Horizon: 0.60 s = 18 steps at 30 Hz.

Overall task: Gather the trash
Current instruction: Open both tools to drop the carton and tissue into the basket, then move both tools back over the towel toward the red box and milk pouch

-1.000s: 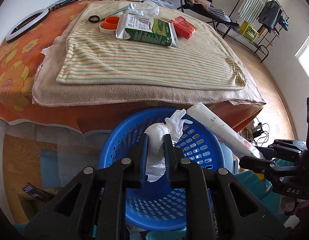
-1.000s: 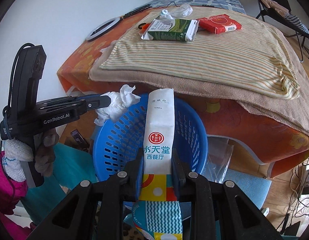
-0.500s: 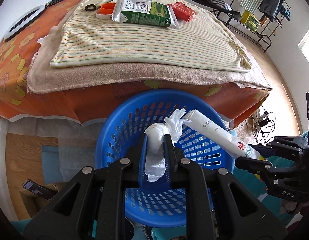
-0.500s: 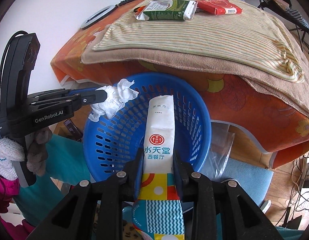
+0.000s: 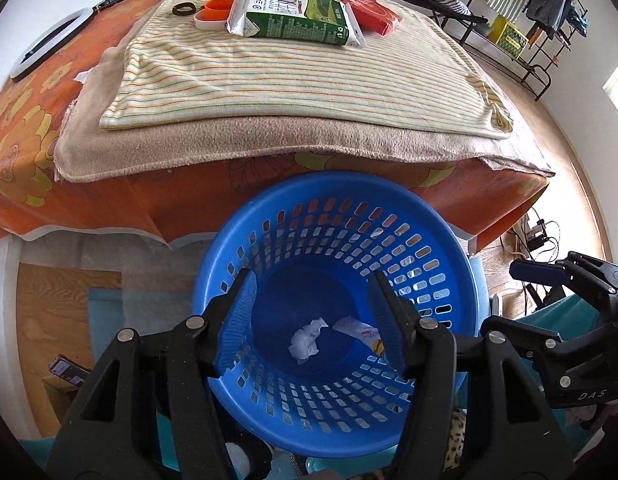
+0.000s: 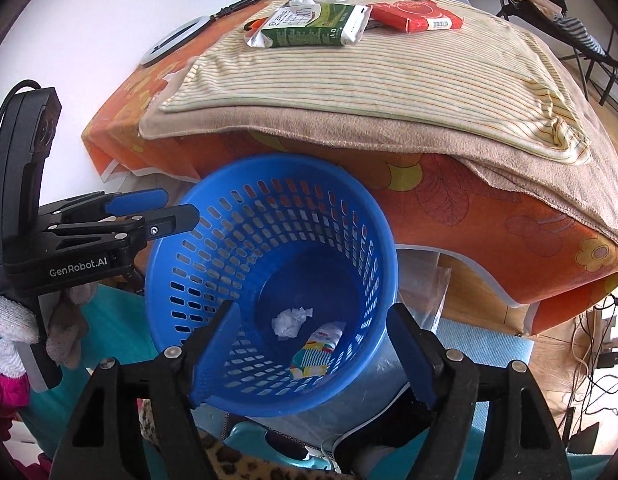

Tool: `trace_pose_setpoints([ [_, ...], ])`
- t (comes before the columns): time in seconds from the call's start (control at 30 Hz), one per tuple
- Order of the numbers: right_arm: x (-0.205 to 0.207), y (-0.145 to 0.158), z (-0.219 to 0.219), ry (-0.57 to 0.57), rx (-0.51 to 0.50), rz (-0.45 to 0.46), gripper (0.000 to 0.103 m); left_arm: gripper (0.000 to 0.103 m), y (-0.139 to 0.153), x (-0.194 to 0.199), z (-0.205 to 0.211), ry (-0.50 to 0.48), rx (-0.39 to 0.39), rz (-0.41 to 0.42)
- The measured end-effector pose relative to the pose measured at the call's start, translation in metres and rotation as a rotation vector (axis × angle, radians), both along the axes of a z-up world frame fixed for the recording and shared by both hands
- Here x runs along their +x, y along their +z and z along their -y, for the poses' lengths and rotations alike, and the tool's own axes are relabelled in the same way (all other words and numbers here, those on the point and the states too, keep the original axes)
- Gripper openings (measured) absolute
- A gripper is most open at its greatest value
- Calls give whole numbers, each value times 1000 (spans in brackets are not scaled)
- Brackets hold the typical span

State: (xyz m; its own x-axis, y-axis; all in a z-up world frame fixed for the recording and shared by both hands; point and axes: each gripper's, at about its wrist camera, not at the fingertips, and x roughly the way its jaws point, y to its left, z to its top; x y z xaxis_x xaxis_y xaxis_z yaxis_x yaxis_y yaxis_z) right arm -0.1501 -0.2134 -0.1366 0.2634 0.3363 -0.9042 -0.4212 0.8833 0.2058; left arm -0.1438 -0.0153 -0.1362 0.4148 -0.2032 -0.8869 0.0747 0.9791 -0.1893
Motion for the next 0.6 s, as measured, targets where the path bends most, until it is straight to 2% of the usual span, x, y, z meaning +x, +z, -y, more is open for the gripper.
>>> trace_pose_setpoints([
  [0.1, 0, 1, 1, -8, -5, 7, 86, 61, 0, 0, 0, 0, 1, -1],
  [0.17, 1, 1, 1, -14, -8, 8, 86, 69, 0, 1, 0, 3, 3, 3],
  [0.4, 3, 5, 5, -39, -9, 18, 89, 69, 1, 3, -2, 17, -6, -3],
  [0.6, 10, 19, 9, -57, 9, 50, 91, 69, 16, 9, -1, 13, -33, 14],
])
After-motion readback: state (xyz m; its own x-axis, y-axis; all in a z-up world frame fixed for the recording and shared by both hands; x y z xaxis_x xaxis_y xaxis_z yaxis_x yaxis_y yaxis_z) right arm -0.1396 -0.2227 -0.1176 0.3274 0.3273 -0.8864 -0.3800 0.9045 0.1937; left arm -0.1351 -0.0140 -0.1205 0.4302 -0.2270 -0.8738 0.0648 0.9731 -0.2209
